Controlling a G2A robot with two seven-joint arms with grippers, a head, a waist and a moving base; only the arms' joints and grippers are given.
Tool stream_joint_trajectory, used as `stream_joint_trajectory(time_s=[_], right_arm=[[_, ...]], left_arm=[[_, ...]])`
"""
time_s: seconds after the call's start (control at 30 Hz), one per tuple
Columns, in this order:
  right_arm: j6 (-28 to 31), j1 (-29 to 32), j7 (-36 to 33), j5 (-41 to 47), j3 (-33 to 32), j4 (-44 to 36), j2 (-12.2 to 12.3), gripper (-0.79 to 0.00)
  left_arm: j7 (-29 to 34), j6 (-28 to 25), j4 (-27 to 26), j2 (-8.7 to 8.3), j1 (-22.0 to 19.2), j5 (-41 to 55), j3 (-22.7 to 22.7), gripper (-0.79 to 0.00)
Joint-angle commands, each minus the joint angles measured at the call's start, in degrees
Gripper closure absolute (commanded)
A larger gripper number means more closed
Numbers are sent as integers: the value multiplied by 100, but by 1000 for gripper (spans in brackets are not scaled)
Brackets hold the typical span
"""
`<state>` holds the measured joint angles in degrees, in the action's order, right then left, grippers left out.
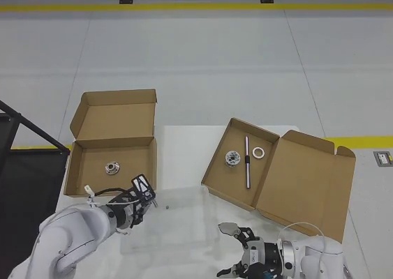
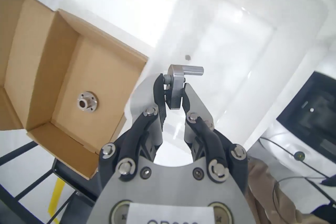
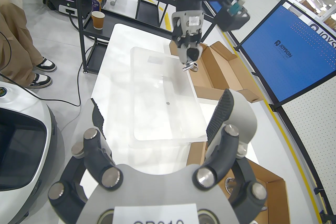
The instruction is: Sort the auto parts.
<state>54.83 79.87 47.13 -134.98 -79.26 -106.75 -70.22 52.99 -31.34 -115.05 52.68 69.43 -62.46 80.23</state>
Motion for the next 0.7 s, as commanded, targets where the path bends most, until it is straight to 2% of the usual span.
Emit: stream_joint_trajectory(time_s=[0.0,0.13,0.23,0.3,0.4,0.53,0.67], right_arm=[[0,0,1,0,0,0,0,-785],[0,0,1,0,0,0,0,-785],[0,0,1,0,0,0,0,-785],[0,0,1,0,0,0,0,-785],[0,0,1,0,0,0,0,-785],[0,0,1,0,0,0,0,-785],[0,0,1,0,0,0,0,-785]], left_arm=[[-203,79,96,-27,7,222,447,0],[-307,186,640,-51,-211,639,840,0],[-136,228,1397,-41,-678,953,717,0],[67,220,2033,-14,-1133,1143,452,0],[271,428,2925,65,-1862,951,-108,0],[150,679,3942,238,-2645,767,-878,0],[-84,976,4854,434,-3238,607,-1508,0]])
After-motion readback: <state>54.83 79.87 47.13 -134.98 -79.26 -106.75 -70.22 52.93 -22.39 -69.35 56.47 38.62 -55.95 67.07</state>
